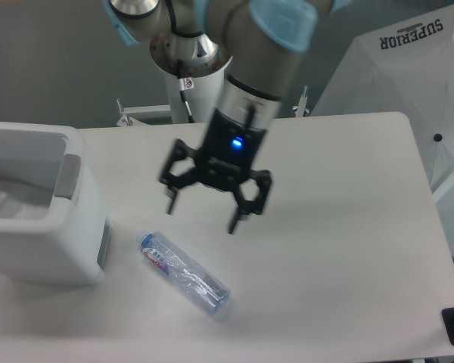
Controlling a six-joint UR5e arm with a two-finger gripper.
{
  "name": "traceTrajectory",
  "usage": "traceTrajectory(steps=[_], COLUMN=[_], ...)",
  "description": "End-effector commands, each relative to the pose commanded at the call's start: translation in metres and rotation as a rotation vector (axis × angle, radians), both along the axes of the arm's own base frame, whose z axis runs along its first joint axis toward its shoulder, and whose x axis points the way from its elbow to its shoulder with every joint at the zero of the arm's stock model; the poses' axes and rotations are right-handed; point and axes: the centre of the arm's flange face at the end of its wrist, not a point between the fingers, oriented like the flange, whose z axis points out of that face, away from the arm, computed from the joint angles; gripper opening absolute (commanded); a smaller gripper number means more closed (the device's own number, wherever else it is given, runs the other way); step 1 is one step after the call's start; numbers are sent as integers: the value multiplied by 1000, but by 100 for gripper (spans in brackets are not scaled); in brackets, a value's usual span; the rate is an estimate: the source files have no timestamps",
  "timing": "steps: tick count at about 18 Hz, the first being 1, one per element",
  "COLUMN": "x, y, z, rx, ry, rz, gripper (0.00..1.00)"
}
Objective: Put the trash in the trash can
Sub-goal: 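Move the right gripper down over the clear plastic bottle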
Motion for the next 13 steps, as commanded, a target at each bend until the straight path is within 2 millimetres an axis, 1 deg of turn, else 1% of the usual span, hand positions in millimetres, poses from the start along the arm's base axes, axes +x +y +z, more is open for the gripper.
traceTrajectory(steps=[3,7,9,10,13], x=[-14,-25,-25,-25,-25], y=[2,7,20,32,56], z=[-32,-60,-72,-80,-98], rx=[-111,-183,-222,-248,-335], ry=[1,-47,-62,-72,-115], rz=[41,117,155,188,224], gripper=[100,100,100,100,100])
